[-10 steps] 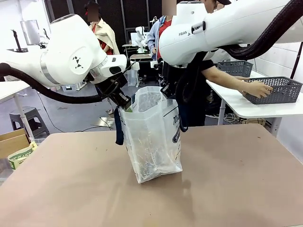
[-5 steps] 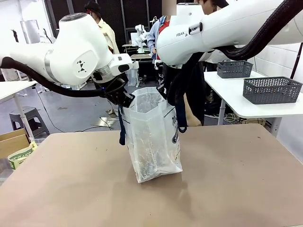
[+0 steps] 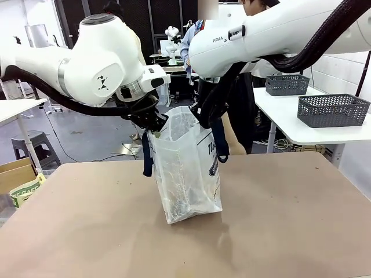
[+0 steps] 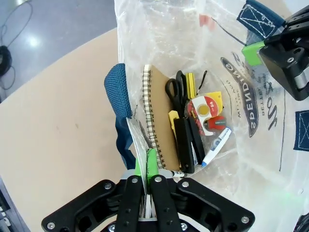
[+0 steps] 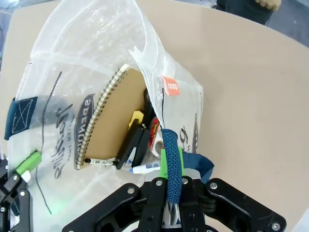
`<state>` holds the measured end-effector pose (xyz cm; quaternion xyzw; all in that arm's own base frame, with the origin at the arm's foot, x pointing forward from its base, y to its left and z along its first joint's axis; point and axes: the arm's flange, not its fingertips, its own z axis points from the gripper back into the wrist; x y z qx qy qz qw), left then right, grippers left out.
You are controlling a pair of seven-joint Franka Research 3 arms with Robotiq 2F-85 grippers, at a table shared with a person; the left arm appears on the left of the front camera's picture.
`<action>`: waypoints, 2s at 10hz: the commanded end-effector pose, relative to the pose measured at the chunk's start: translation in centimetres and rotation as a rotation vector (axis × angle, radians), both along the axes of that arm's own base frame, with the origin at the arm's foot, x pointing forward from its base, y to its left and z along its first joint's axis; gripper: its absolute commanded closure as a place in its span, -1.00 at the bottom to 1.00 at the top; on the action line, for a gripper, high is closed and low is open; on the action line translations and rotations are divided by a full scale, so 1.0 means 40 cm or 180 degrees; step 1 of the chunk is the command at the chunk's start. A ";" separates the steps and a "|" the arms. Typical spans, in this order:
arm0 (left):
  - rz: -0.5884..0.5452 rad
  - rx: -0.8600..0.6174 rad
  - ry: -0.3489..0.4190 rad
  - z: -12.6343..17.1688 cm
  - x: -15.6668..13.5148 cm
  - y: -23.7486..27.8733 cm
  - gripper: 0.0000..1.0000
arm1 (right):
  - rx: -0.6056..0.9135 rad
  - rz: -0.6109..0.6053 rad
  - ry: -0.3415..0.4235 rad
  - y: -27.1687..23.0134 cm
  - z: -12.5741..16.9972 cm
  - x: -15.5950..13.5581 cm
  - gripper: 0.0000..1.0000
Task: Transfer purchased items from the store into the shopping bag.
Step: Move the Reusable shopping bag to the right side of the table.
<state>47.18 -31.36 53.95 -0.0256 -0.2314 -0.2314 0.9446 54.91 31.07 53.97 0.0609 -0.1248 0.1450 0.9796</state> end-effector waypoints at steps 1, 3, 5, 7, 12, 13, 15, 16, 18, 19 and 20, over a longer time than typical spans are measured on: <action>-0.0082 -0.0021 -0.0115 0.004 0.004 -0.013 1.00 | 0.0126 -0.0145 0.0068 0.018 0.005 0.009 1.00; -0.0234 -0.0003 -0.0191 0.011 0.009 -0.037 1.00 | 0.0221 -0.0310 0.0083 0.041 0.015 0.024 1.00; -0.0358 -0.0043 -0.0269 0.009 0.015 -0.052 1.00 | 0.0306 -0.0330 0.0068 0.056 0.014 0.039 1.00; -0.0451 -0.0108 -0.0291 0.007 0.015 -0.059 1.00 | 0.0334 -0.0318 0.0066 0.076 0.008 0.056 1.00; -0.0509 -0.0197 -0.0452 0.011 0.010 -0.063 1.00 | 0.0450 -0.0309 0.0033 0.112 -0.004 0.082 1.00; -0.0554 -0.0235 -0.0414 0.009 0.015 -0.067 1.00 | 0.0482 -0.0320 0.0011 0.117 -0.004 0.084 1.00; -0.0552 -0.0269 -0.0409 0.002 0.028 -0.075 1.00 | 0.0515 -0.0300 0.0001 0.117 -0.005 0.087 1.00; -0.0545 -0.0278 -0.0425 0.002 0.035 -0.081 1.00 | 0.0532 -0.0298 0.0004 0.117 -0.006 0.086 1.00; -0.0476 -0.0166 -0.0356 -0.011 0.021 -0.077 1.00 | 0.0549 -0.0290 0.0017 0.112 -0.006 0.083 1.00; -0.0476 -0.0166 -0.0356 -0.011 0.021 -0.077 1.00 | 0.0550 -0.0298 0.0027 0.106 -0.010 0.083 1.00; -0.0476 -0.0166 -0.0356 -0.011 0.021 -0.077 1.00 | 0.0551 -0.0298 0.0043 0.101 -0.014 0.085 1.00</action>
